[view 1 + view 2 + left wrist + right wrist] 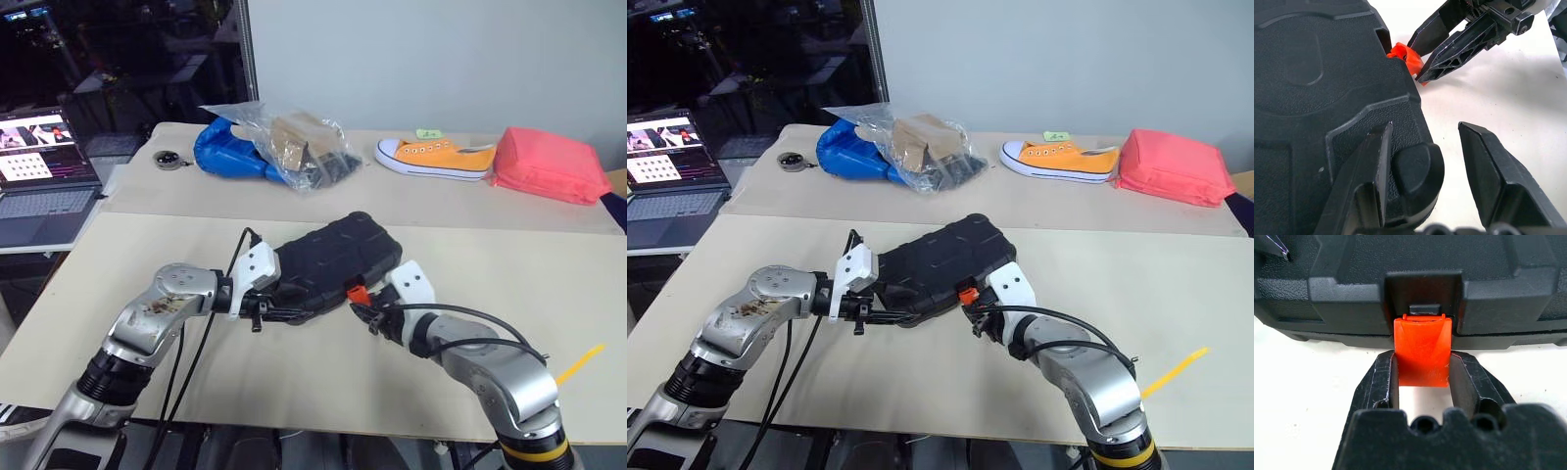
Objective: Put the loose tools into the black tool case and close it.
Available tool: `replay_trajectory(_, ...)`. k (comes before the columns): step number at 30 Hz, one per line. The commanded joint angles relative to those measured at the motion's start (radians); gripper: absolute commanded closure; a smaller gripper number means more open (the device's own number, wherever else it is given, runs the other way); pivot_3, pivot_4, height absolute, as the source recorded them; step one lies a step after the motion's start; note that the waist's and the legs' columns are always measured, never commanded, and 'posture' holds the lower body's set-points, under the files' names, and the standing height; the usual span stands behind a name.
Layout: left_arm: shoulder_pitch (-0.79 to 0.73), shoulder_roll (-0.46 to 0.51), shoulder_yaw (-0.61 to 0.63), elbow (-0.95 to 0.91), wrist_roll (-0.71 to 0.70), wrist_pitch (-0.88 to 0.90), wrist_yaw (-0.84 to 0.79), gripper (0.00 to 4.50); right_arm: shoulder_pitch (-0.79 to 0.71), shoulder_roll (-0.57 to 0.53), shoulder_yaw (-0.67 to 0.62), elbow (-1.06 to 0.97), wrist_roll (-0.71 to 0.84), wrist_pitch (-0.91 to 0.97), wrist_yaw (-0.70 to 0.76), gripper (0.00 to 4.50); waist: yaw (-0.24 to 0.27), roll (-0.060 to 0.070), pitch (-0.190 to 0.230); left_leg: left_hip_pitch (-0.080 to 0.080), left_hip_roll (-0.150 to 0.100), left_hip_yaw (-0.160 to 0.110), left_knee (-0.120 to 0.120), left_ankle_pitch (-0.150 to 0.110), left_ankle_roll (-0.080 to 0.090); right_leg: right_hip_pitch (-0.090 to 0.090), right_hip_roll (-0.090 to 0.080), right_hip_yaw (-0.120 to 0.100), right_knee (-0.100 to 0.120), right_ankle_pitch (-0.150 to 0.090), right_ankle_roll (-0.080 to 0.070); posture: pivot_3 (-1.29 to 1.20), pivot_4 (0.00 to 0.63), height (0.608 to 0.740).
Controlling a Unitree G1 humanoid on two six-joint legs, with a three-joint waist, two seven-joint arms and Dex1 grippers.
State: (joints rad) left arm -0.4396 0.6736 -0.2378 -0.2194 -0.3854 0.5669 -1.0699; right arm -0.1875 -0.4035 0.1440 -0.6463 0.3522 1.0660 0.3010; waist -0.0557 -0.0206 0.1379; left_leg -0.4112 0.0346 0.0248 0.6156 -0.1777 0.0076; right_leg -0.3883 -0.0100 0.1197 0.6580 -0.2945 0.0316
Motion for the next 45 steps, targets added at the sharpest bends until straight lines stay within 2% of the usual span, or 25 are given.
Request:
replay_trajectory(1,0.0,0.003,-0.006,-0.017,0.013,0.014,0.006,2.19,-0.039,0.012,-0.001,-0.02,-0.017,-0.106,0.012,3.33,-0.002,0.0,0.0,0.0,0.0,0.0,0.0,0.0,0.0,0.0,0.0,0.0,0.0,0.0,0.0,0.0,0.15,0.74)
replay_trajectory(9,0.002,0.003,-0.009,-0.013,0.019,0.019,0.011,2.19,-0.07,0.042,0.027,0.085,-0.052,-0.155,0.019,3.33,-0.013,0.0,0.0,0.0,0.0,-0.001,0.0,0.0,0.0,0.0,0.0,0.001,0.0,0.0,0.0,0.0,0.15,0.74)
replay_trajectory(11,0.007,-0.001,-0.011,-0.019,0.017,0.026,0.017,2.19,-0.076,0.04,0.045,0.11,-0.055,-0.17,0.041,2.3,-0.016,0.0,0.0,0.002,0.0,-0.001,0.0,0.0,0.0,0.0,0.0,0.002,0.001,0.0,0.0,0.0,0.15,0.74)
replay_trajectory(12,0.008,-0.003,-0.011,-0.021,0.016,0.029,0.02,2.19,-0.076,0.04,0.048,0.111,-0.055,-0.172,0.046,2.17,-0.016,0.0,0.0,0.002,0.0,-0.001,0.0,0.0,0.0,0.0,0.001,0.002,0.001,0.0,0.0,0.0,0.15,0.74)
replay_trajectory(13,0.008,-0.003,-0.01,-0.023,0.015,0.032,0.023,2.19,-0.071,0.037,0.044,0.098,-0.053,-0.168,0.048,1.75,-0.016,0.0,0.0,0.003,0.0,-0.001,0.0,0.0,0.0,0.001,0.001,0.002,0.002,0.0,0.0,0.0,0.15,0.74)
replay_trajectory(14,0.009,-0.005,-0.006,-0.022,0.013,0.035,0.027,2.19,-0.057,0.025,0.02,0.064,-0.031,-0.145,0.061,1.51,-0.015,0.0,0.0,0.004,0.0,-0.001,0.0,0.0,0.0,0.001,0.002,0.002,0.003,0.0,0.0,0.0,0.15,0.74)
replay_trajectory(20,0.016,-0.01,0.005,-0.027,0.01,0.047,0.047,2.19,0.011,-0.069,-0.084,-0.05,0.052,-0.078,0.126,1.51,-0.008,0.0,0.0,0.002,0.0,-0.001,0.0,0.0,0.0,0.001,0.001,0.002,0.001,0.0,0.0,0.0,0.15,0.74)
replay_trajectory(23,0.016,-0.015,0.005,-0.025,0.013,0.048,0.056,2.19,0.018,-0.078,-0.111,-0.049,0.094,-0.048,0.139,2.17,-0.011,0.0,0.0,0.001,0.0,-0.002,0.0,0.0,0.0,0.001,0.001,0.002,0.0,0.0,0.0,0.0,0.15,0.74)
replay_trajectory(27,0.015,-0.017,0.005,-0.023,0.016,0.049,0.064,2.19,-0.012,-0.068,-0.09,0.006,0.092,-0.034,0.127,3.65,-0.011,0.0,0.0,0.002,0.0,-0.002,0.0,0.0,0.0,0.001,0.001,0.002,0.001,0.0,0.0,0.0,0.15,0.74)
replay_trajectory(30,0.016,-0.017,0.004,-0.023,0.018,0.05,0.068,2.19,-0.061,-0.046,-0.023,0.097,0.049,-0.061,0.112,4.49,-0.014,0.0,0.0,0.003,0.0,-0.002,0.0,0.0,0.0,0.001,0.001,0.003,0.001,0.0,0.0,0.0,0.15,0.74)
replay_trajectory(38,0.007,-0.029,-0.001,-0.027,0.019,0.054,0.081,2.19,-0.179,0.032,0.044,0.276,-0.035,-0.194,0.107,4.49,-0.016,-0.001,0.0,0.003,0.0,-0.001,-0.001,0.0,0.0,0.0,0.001,0.004,0.001,0.0,0.0,0.0,0.15,0.74)
replay_trajectory(42,0.012,-0.031,-0.001,-0.031,0.018,0.056,0.083,2.19,-0.168,0.029,0.026,0.248,-0.031,-0.194,0.123,4.49,-0.016,-0.001,0.0,0.003,0.0,-0.001,-0.001,0.0,0.0,0.0,0.002,0.004,0.001,0.0,0.0,0.0,0.15,0.74)
replay_trajectory(45,0.015,-0.031,-0.001,-0.028,0.019,0.053,0.085,2.19,-0.104,-0.021,-0.007,0.155,0.005,-0.156,0.156,4.49,-0.013,-0.001,0.0,0.002,0.0,-0.001,-0.001,0.0,0.0,0.0,0.001,0.004,0.001,0.0,0.0,0.0,0.15,0.74)
